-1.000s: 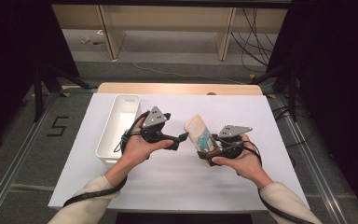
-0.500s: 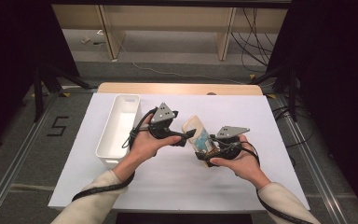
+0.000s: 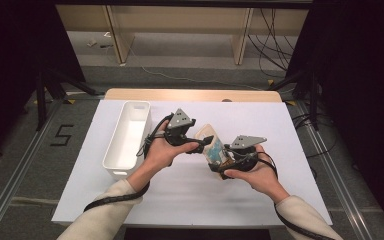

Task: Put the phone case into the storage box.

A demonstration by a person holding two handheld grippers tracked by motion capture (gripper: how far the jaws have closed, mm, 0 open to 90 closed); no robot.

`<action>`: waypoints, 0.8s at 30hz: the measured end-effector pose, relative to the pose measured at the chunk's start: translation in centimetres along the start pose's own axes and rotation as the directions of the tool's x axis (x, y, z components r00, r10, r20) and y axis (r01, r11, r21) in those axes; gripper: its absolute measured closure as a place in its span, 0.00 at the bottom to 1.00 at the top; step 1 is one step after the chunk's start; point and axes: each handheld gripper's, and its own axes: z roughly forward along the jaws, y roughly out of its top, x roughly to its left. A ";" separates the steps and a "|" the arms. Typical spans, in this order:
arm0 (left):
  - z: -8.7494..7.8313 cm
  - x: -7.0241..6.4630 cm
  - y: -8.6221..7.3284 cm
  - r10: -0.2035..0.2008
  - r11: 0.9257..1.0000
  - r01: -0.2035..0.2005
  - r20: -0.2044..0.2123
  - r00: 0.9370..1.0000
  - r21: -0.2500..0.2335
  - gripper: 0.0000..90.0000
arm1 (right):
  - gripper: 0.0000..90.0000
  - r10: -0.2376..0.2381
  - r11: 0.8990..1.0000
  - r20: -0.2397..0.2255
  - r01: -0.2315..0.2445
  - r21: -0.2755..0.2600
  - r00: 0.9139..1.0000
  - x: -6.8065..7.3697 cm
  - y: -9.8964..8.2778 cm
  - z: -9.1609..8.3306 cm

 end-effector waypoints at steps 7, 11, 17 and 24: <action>0.2 0.0 0.0 -0.012 1.000 0.012 0.001 1.000 0.010 0.18 | 0.13 -0.009 1.000 0.001 0.009 0.005 1.000 0.2 0.0 0.2; 0.4 0.1 0.0 -0.022 0.999 0.022 -0.003 1.000 0.026 0.20 | 0.13 -0.019 1.000 0.004 0.019 0.005 1.000 0.3 0.1 0.3; 0.7 0.1 -0.1 -0.045 0.998 0.045 0.004 0.999 0.039 0.23 | 0.13 -0.026 1.000 0.004 0.026 0.006 1.000 0.4 0.1 0.4; 1.0 -0.1 -0.3 -0.067 0.996 0.066 0.003 0.998 0.062 0.29 | 0.13 -0.035 0.999 0.010 0.035 0.007 0.999 0.5 0.1 0.4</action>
